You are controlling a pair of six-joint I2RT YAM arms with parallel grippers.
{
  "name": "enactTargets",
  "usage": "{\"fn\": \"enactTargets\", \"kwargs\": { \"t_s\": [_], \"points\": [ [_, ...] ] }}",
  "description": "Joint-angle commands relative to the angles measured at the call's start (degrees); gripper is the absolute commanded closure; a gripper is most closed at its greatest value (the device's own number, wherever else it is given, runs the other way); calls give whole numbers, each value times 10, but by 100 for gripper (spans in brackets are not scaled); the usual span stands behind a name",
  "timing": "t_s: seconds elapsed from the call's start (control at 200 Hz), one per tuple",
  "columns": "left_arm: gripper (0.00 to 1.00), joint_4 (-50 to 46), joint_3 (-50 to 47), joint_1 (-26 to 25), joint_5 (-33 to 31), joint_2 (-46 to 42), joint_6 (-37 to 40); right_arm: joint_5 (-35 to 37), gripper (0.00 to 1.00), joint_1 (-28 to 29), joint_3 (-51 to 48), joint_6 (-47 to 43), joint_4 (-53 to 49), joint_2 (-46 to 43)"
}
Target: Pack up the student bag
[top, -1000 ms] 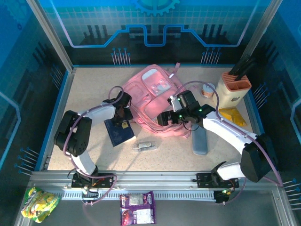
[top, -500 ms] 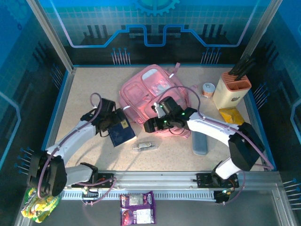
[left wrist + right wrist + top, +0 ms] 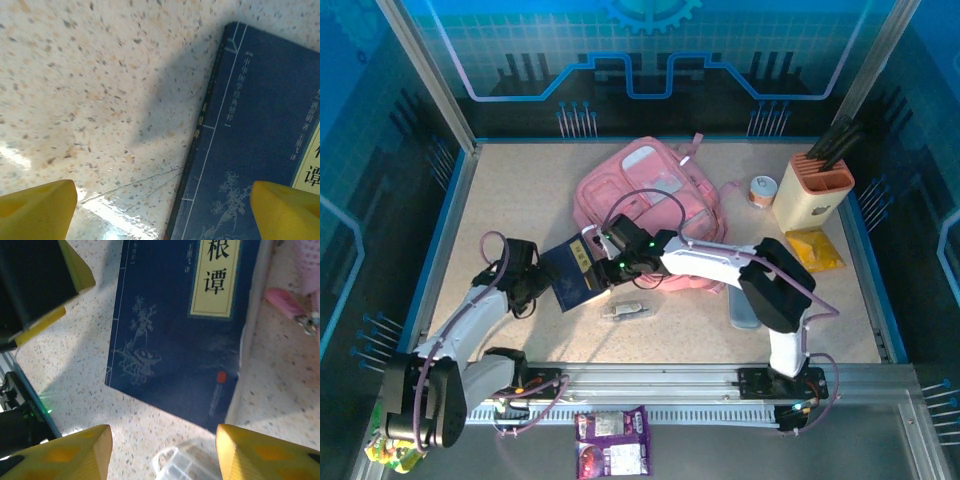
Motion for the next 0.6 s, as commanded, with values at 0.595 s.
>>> {"fn": "enactTargets", "kwargs": {
  "t_s": [0.595],
  "points": [
    [25,115,-28,2,102,32,-5,72,35,22,92,-8,-77,111]
  ]
}}
